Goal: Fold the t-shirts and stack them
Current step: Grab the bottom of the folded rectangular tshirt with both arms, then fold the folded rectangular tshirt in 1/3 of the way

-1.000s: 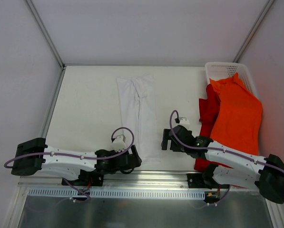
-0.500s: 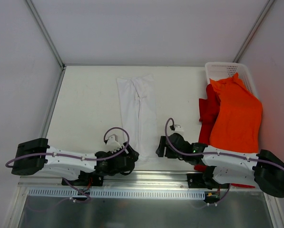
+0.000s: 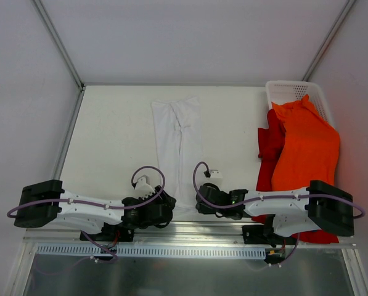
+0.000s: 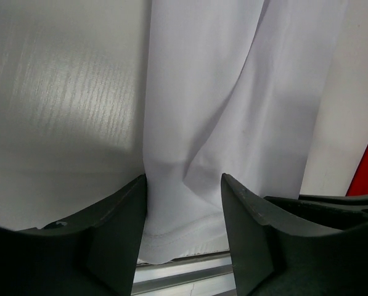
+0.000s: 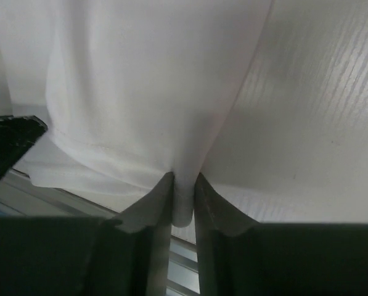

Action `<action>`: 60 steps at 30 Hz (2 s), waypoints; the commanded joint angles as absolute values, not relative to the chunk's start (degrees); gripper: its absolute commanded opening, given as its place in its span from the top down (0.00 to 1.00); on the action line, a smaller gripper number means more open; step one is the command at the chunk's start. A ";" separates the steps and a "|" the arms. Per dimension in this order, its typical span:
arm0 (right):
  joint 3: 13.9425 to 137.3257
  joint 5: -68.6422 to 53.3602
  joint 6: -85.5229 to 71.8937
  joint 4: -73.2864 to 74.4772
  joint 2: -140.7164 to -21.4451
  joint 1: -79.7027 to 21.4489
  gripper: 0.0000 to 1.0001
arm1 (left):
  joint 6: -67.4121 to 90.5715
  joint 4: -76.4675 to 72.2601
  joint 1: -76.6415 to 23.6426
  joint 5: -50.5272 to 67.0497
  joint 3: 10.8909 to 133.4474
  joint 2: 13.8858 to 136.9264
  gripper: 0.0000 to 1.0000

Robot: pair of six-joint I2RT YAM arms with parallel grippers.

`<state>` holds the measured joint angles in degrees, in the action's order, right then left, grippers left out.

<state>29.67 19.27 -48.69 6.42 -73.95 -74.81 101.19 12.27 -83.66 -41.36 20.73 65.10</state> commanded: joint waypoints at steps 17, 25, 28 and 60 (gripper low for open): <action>33.48 21.35 -53.00 14.84 -78.58 -77.69 1.00 | 97.40 21.71 -85.69 -36.91 22.14 69.44 1.00; 44.10 25.75 -51.95 28.02 -77.08 -79.37 1.00 | 90.71 25.74 -85.69 -39.37 25.75 60.31 1.00; 48.14 26.98 -50.63 31.80 -77.34 -79.19 0.99 | 87.55 27.59 -85.69 -41.04 26.98 56.71 1.00; 80.76 14.68 -24.09 37.79 -99.22 -55.29 0.99 | 52.92 24.18 -49.41 -37.45 47.11 61.25 1.00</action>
